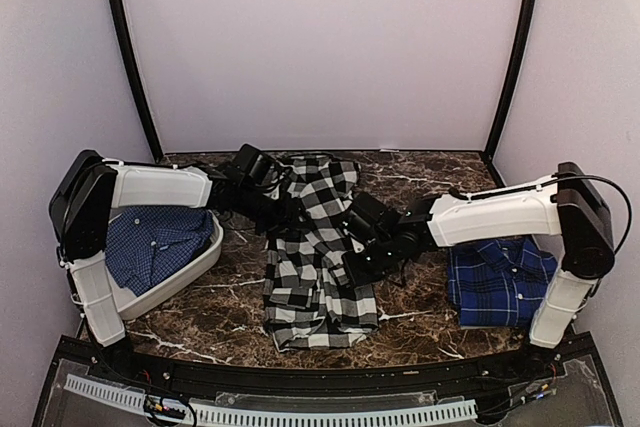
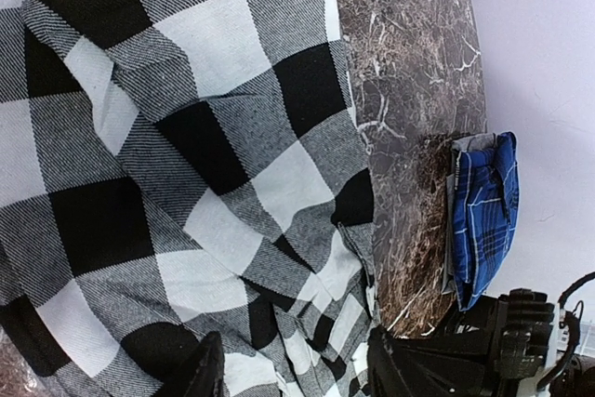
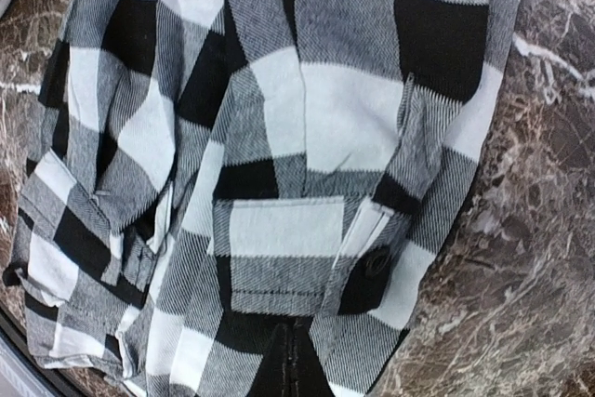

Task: Fold and stack the long sleeve shirts
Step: Adjust the sleeve of the rectangle-folded shirt.

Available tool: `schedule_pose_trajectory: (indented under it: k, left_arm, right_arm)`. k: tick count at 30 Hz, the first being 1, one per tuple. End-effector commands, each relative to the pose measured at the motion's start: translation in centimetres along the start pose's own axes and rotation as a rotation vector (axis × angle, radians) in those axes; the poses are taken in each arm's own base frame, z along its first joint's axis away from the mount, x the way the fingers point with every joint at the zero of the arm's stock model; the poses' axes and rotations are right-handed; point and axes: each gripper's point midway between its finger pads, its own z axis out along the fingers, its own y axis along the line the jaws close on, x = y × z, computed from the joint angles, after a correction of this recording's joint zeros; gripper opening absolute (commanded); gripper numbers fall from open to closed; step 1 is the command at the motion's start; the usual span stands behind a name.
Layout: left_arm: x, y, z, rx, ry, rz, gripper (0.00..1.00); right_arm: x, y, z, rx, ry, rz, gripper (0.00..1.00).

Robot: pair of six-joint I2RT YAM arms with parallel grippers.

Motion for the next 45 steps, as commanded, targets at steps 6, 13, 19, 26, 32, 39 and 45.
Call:
schedule_pose_trajectory:
  k: [6,13,19,26,32,39,45]
  left_arm:
    - [0.0,-0.6,-0.4,0.038,0.002,0.041,0.5]
    - [0.0,-0.7,-0.6,0.045,0.006,0.052,0.5]
    - [0.0,-0.6,-0.6,0.046,0.005,0.053,0.5]
    - [-0.1,-0.6,-0.7,0.055,0.007,0.055,0.5]
    - [-0.2,-0.8,-0.7,0.071,0.003,0.059,0.5]
    - [-0.2,-1.1,-0.7,0.088,0.006,0.069,0.5]
    - [0.0,-1.2,-0.7,0.101,0.015,0.071,0.5]
  right_arm:
    - [1.5,-0.3,-1.6,0.048,0.031,0.029,0.31]
    - [-1.5,-0.8,-0.2,0.109,-0.051,0.058,0.36]
    - [-2.9,-1.6,1.4,0.139,-0.067,0.072,0.34]
    - [-2.6,-2.6,1.8,0.213,-0.028,0.052,0.26]
    - [-2.2,-1.9,1.5,0.218,0.021,0.015,0.01]
    - [-0.7,-0.4,-0.7,0.215,0.102,-0.047,0.0]
    - [1.7,0.8,-1.7,0.185,0.185,-0.06,0.0]
